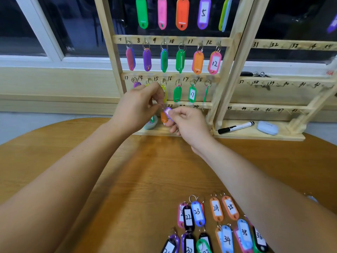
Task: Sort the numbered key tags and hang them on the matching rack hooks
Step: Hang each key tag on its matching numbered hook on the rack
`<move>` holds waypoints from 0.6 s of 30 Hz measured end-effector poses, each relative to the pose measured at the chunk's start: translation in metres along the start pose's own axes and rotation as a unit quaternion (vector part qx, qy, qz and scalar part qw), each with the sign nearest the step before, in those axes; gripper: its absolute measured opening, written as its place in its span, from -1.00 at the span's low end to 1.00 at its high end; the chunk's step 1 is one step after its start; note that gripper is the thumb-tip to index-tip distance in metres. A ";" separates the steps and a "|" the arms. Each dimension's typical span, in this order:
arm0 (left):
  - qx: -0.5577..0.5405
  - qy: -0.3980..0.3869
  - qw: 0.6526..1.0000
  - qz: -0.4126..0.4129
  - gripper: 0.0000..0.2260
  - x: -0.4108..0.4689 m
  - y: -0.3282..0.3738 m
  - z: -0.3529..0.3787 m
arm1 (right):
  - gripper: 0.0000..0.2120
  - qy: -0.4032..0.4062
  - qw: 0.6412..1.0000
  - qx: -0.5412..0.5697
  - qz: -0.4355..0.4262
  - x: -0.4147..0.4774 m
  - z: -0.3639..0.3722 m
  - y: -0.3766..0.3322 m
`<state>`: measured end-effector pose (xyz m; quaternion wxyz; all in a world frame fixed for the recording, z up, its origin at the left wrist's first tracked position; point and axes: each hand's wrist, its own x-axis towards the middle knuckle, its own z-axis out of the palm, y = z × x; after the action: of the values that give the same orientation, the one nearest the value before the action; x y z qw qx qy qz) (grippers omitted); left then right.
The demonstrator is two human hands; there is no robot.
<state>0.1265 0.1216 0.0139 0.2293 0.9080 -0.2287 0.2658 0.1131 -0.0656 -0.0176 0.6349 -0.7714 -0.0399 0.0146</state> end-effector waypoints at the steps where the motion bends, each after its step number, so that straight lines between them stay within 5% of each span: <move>1: -0.004 -0.004 1.000 -0.005 -0.80 0.001 0.000 0.000 | -0.83 0.005 1.000 0.001 0.008 0.000 0.000 0.000; 7: 0.013 -0.031 0.999 -0.030 -0.86 0.010 0.003 0.003 | -0.85 0.015 0.999 -0.011 0.040 0.001 0.006 0.002; 18: -0.080 -0.006 0.995 -0.060 -0.88 -0.044 0.041 -0.006 | -0.83 0.005 0.979 -0.203 -0.028 -0.040 -0.032 0.010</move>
<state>0.0690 0.1052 0.0050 0.3154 0.9003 -0.1959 0.2270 0.0764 -0.1021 -0.0219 0.4653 -0.8829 -0.0605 -0.0148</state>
